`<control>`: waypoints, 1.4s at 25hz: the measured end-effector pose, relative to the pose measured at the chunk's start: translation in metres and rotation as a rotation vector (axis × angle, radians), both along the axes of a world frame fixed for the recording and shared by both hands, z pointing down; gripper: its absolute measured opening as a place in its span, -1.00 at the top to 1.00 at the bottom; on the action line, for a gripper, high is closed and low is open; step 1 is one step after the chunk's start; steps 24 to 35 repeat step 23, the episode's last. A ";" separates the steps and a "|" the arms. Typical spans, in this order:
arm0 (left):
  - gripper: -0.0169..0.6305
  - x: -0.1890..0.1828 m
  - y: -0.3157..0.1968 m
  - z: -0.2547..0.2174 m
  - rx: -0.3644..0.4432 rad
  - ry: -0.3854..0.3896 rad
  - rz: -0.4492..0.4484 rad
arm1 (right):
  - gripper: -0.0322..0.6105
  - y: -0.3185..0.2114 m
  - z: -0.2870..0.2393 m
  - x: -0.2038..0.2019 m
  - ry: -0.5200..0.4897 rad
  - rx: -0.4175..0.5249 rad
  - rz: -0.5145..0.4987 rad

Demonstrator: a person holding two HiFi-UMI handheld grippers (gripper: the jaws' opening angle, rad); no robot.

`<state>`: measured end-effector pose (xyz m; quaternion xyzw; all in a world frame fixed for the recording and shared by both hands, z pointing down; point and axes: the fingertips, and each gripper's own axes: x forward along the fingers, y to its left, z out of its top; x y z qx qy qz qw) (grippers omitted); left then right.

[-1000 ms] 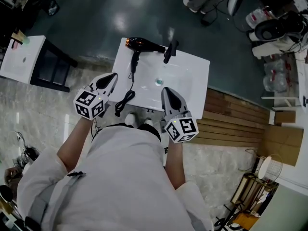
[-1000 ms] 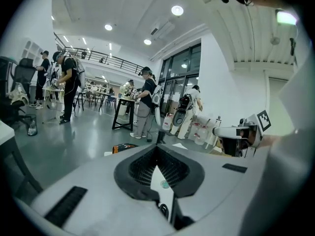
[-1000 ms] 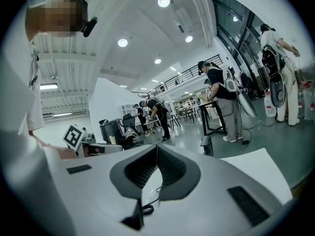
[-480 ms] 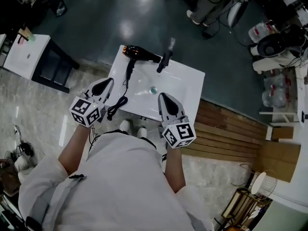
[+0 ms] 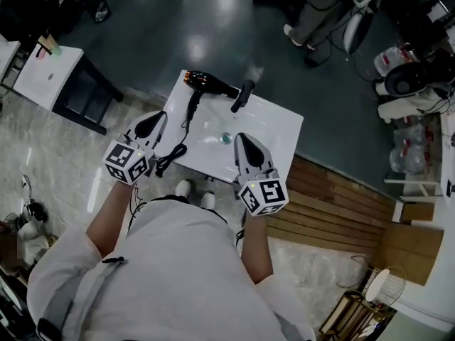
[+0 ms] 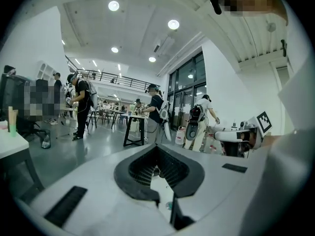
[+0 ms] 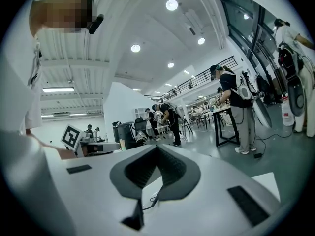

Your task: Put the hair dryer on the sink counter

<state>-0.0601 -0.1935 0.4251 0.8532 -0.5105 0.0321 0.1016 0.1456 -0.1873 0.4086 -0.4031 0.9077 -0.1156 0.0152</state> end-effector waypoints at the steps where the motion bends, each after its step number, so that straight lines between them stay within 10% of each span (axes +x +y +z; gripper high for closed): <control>1: 0.94 0.001 -0.001 -0.001 0.005 -0.003 -0.002 | 0.88 -0.001 -0.002 -0.001 -0.003 0.004 -0.004; 35: 0.94 0.005 -0.002 0.009 -0.009 -0.019 -0.011 | 0.88 -0.007 0.004 -0.003 0.006 -0.001 -0.018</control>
